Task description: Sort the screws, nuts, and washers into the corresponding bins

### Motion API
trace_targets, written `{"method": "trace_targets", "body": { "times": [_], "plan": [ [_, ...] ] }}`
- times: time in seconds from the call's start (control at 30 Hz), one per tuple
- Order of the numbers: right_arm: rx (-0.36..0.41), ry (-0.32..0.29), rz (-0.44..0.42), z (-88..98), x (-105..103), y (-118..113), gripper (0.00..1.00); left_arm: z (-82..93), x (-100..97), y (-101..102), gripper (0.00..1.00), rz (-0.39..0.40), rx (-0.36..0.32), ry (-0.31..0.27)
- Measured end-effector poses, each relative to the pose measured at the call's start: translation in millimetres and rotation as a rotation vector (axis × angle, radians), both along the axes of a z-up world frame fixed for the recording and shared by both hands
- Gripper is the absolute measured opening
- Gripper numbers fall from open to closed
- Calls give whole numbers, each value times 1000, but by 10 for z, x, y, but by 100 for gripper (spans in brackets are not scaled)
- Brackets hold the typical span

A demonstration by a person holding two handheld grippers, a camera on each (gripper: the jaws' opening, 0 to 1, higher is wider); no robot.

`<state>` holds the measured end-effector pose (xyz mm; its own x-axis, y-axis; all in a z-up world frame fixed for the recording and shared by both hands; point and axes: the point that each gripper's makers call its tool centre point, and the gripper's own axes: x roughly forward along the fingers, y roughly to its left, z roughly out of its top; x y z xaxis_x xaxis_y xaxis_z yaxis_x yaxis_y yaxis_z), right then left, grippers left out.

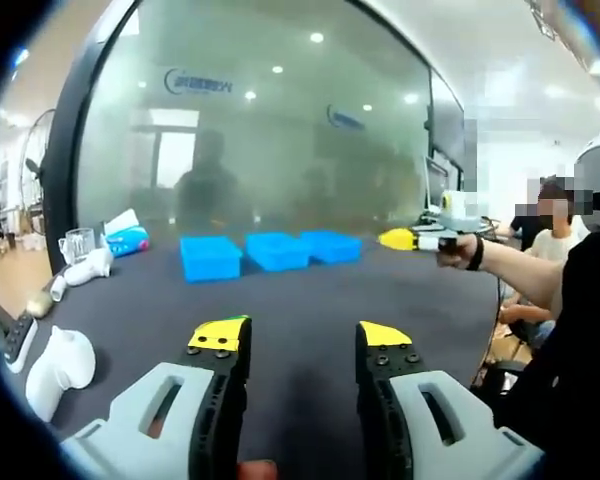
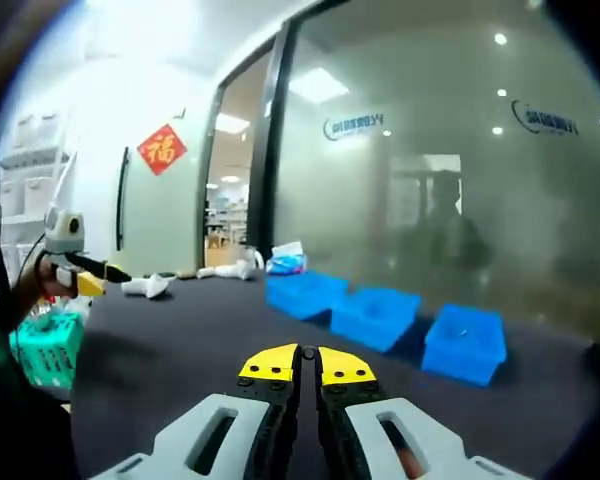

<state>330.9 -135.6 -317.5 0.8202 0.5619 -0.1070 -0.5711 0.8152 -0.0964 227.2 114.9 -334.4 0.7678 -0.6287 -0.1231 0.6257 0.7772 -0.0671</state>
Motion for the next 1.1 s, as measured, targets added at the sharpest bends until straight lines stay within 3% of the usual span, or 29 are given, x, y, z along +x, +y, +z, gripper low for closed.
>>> {"method": "trace_targets", "body": {
  "times": [0.23,0.47,0.57,0.8,0.97,1.1],
  "plan": [
    [-11,-15,8,218,480,100,4,-9,-1,41,40,5,-13,3],
    [-35,-2,-27,300,1067,125,4,1,8,85,40,17,-20,-3],
    [-4,38,-41,271,1311,173,4,-10,3,88,40,17,-21,-2],
    [-80,112,-65,1,1677,356,4,-31,-6,133,40,27,-19,-3],
    [-143,125,-92,-151,1940,409,4,-28,-7,181,40,38,-30,-4],
    [-133,130,-137,-164,2146,375,4,-22,-13,188,40,41,-32,-5]
  ]
}}
